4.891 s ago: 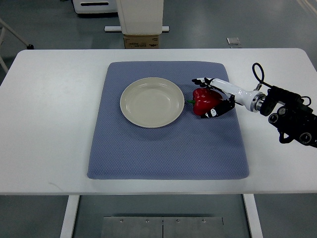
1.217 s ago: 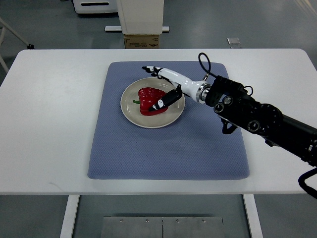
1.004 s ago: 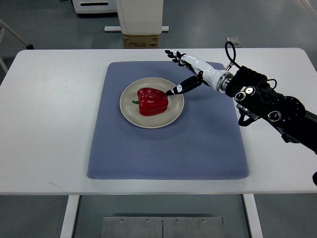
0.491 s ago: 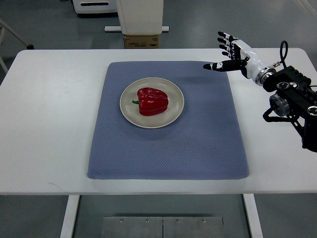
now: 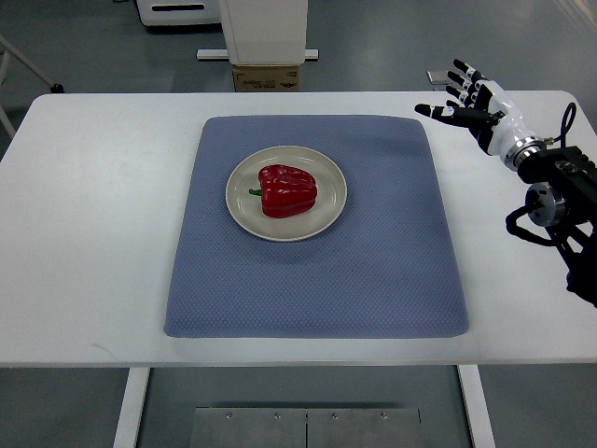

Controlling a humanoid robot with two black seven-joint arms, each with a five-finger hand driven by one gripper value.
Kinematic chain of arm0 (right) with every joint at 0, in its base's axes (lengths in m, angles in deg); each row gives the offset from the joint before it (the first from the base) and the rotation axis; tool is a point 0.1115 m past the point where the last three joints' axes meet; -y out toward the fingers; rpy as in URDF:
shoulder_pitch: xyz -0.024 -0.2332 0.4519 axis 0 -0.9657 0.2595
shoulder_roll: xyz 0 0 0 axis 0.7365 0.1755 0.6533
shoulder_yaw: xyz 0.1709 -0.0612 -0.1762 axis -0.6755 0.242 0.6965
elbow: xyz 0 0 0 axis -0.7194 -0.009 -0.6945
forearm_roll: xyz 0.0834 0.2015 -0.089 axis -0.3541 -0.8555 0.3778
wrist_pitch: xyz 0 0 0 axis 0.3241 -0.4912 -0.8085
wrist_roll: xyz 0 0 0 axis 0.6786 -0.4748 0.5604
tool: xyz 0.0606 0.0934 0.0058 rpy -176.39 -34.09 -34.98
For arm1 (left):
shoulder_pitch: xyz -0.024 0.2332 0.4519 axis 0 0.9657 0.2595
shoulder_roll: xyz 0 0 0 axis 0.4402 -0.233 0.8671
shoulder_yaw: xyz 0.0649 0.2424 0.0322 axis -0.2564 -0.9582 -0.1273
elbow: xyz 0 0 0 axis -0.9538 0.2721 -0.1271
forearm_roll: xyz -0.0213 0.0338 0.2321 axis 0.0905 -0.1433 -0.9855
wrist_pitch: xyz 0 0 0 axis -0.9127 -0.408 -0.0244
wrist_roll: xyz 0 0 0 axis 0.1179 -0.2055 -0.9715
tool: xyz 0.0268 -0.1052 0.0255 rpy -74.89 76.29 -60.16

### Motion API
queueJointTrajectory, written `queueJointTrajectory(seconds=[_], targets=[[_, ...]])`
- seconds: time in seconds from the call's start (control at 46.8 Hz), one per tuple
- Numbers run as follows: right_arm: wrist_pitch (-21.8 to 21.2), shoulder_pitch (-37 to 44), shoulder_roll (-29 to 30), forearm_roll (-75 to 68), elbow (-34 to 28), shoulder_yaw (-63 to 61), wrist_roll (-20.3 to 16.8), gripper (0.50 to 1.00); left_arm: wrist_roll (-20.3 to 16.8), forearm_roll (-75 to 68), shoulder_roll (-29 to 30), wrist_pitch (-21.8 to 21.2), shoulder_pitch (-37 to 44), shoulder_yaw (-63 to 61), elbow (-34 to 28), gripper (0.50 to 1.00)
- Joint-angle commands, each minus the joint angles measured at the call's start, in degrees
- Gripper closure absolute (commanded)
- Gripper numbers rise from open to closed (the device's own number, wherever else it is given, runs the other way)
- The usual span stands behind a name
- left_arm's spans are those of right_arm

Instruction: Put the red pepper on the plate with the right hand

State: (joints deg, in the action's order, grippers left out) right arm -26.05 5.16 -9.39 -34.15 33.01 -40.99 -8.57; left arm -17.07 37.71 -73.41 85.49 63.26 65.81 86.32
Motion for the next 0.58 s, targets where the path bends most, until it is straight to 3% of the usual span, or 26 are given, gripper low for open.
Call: queueJointTrajectory(seconds=[0.0, 0.555], targets=[[0.0, -0.3, 0.3, -2.2, 0.0, 0.0, 0.0, 0.5, 0.0, 0.0, 0.0, 0.0, 0.0, 0.0, 0.0, 0.5], [0.0, -2.9, 3.4, -11.2, 0.1, 0.0, 0.1, 0.5, 0.0, 0.0, 0.0, 0.0, 0.0, 0.0, 0.0, 0.5]])
